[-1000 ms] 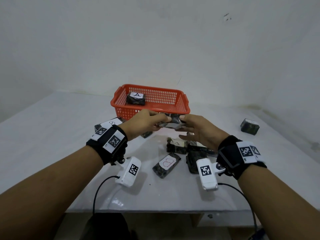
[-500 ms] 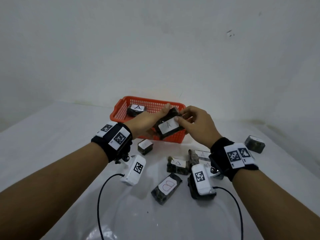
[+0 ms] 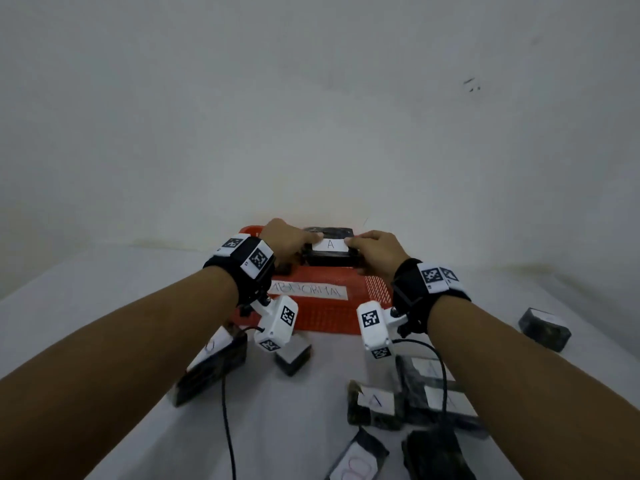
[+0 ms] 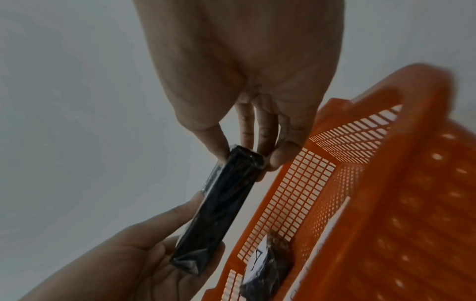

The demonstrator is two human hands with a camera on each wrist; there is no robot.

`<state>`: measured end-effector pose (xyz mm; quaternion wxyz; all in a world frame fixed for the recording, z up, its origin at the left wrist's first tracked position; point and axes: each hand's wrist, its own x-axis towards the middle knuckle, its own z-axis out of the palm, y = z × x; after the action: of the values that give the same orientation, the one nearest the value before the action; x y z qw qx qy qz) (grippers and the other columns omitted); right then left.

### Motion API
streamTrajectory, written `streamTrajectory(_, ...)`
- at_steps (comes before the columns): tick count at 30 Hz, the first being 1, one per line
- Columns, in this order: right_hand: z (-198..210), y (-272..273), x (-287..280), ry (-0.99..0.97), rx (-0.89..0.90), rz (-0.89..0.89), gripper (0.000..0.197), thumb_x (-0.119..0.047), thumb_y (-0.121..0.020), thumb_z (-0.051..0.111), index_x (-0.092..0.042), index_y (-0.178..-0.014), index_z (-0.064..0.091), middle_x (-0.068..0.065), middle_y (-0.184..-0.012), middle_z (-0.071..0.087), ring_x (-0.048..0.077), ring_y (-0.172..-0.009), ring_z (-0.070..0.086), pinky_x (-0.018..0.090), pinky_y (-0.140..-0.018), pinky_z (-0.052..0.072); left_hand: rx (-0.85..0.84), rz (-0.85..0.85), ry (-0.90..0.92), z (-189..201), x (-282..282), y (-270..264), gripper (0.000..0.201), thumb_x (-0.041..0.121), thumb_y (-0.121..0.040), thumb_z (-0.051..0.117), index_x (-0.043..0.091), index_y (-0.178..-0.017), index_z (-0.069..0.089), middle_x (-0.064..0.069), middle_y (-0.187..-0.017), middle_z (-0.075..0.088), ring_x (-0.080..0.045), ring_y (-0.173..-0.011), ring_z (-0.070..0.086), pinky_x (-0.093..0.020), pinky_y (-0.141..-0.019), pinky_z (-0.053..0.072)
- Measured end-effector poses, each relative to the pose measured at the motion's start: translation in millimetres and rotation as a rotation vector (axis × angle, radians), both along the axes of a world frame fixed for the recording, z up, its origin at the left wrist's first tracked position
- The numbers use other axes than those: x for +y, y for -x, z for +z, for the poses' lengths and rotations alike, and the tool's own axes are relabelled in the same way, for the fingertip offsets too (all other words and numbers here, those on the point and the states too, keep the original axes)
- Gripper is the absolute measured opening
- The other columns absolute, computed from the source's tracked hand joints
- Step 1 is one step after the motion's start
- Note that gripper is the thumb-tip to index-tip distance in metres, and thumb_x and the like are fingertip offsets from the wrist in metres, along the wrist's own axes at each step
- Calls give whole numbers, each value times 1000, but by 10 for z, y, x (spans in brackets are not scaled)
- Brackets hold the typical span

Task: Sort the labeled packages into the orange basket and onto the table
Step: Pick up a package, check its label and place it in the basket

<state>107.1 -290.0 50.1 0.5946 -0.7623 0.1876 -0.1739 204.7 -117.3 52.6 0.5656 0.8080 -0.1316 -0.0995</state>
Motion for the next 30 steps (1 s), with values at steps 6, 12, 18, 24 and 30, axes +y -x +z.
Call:
streamTrajectory(6, 14, -624, -246, -38, 70, -45, 17, -15, -91, 75, -7, -80, 65, 11, -75, 63, 25, -60, 61, 33, -53, 50, 73, 27, -63, 121, -304, -621, 59, 44, -65, 94, -4, -92, 72, -16, -94, 77, -29, -82, 75, -39, -69, 64)
streamTrajectory(12, -110, -1029, -307, -56, 146, -53, 19, -11, -89, 76, -1, -79, 64, 18, -82, 67, 33, -73, 63, 36, -57, 50, 54, 62, -188, 22, -422, -947, 41, 35, -87, 83, 5, -74, 58, -8, -79, 63, -19, -63, 59, -26, -48, 43)
streamTrajectory(18, -193, -1194, -333, 17, 199, 11, 19, -17, -89, 78, -2, -83, 68, 22, -91, 72, 33, -77, 64, 43, -76, 55, 77, 37, -237, -117, -375, -1136, 32, 27, -86, 84, 2, -80, 64, -13, -80, 68, -24, -65, 64, -24, -47, 54)
streamTrajectory(24, -267, -1273, -327, 162, 324, 37, 25, -22, -90, 78, 2, -96, 73, 14, -89, 70, 29, -73, 67, 41, -77, 65, 50, 15, -389, -291, -380, -1266, 38, 37, -74, 93, 4, -77, 74, -13, -79, 77, -29, -75, 76, -40, -72, 66)
streamTrajectory(30, -468, -1298, -284, 203, 375, -10, 29, -23, -85, 82, 2, -97, 73, 13, -89, 72, 27, -71, 68, 38, -67, 63, -38, 73, -517, -367, -445, -1153, 47, 48, -73, 91, 10, -69, 64, -3, -64, 69, -16, -58, 67, -23, -43, 42)
